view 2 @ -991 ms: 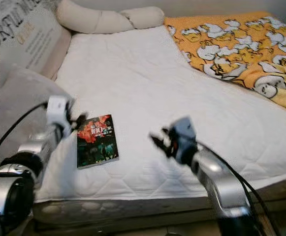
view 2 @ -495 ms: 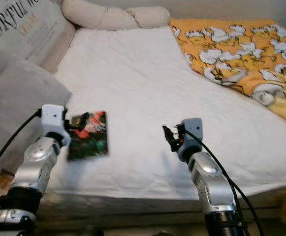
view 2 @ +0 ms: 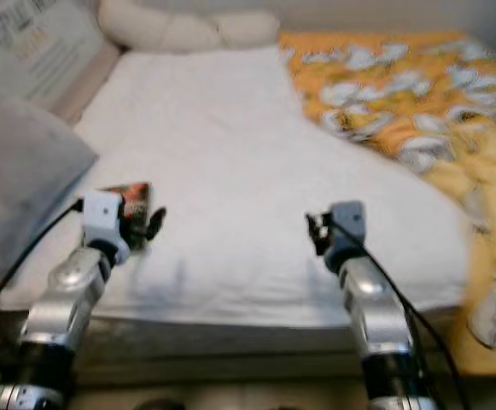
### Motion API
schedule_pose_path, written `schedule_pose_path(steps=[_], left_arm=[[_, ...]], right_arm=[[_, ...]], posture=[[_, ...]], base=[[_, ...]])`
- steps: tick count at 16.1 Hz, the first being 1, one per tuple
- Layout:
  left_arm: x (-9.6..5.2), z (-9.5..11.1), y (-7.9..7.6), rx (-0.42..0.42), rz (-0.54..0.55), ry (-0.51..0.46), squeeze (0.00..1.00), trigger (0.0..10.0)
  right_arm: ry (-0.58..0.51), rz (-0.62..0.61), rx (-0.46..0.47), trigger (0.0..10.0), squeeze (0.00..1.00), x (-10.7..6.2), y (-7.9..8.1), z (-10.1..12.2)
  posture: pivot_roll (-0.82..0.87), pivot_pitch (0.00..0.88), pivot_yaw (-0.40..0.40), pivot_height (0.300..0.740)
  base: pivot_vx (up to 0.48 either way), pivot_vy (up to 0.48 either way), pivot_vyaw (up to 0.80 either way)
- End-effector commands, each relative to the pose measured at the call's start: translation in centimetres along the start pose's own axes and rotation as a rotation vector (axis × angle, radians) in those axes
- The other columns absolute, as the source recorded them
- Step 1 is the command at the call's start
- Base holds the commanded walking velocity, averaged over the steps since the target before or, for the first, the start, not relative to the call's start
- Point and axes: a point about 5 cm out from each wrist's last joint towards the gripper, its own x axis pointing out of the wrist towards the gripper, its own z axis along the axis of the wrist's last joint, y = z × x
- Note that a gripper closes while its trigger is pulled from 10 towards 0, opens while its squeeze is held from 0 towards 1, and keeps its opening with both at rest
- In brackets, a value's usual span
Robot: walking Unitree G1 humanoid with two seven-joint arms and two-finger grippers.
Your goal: Clean up the room
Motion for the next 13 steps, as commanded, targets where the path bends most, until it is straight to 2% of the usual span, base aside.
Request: schedule_pose_path(steps=[1,3,5,9,10,11,13], left_arm=[[-0.2,0.2,0.8,0.038,0.029,0.013,1.00,10.0],[-0.3,0.1,1.2,0.041,0.048,0.022,1.00,10.0],[-0.3,0.2,1.8,0.003,0.078,0.019,1.00,10.0],[-0.1,-0.1,1.3,0.019,0.083,0.022,1.00,10.0],[-0.2,-0.2,1.2,0.019,0.084,0.027,1.00,10.0],[-0.1,-0.2,1.2,0.020,0.086,0.025,1.00,10.0],[0.1,0.0,1.1,0.006,0.092,0.018,1.00,10.0]], right_arm=[[-0.021,0.006,0.009,10.0,0.00,0.4,0.6,0.4],[-0.023,-0.016,0.017,10.0,0.00,0.6,0.6,0.2],[-0.040,0.008,0.020,10.0,0.00,0.9,1.0,0.7],[-0.064,0.026,0.011,10.0,0.00,1.2,1.0,1.3],[-0.063,0.016,-0.004,10.0,0.91,1.2,1.0,1.2],[-0.072,-0.001,-0.065,10.0,1.00,1.2,0.9,1.3],[-0.106,0.033,-0.110,10.0,1.00,1.4,1.2,1.8]], posture=[[-0.03,0.000,0.067,0.740],[-0.03,0.000,0.073,0.740],[-0.07,0.000,0.107,0.740],[-0.07,0.000,0.107,0.740],[-0.07,0.000,0.106,0.740],[-0.06,0.000,0.106,0.740],[-0.08,0.000,0.119,0.740]], base=[[0.000,-0.435,0.00],[0.000,-0.431,0.00],[0.000,-0.437,0.00],[0.000,-0.439,0.00],[0.000,-0.439,0.00],[0.000,-0.442,0.00],[0.000,-0.439,0.00]])
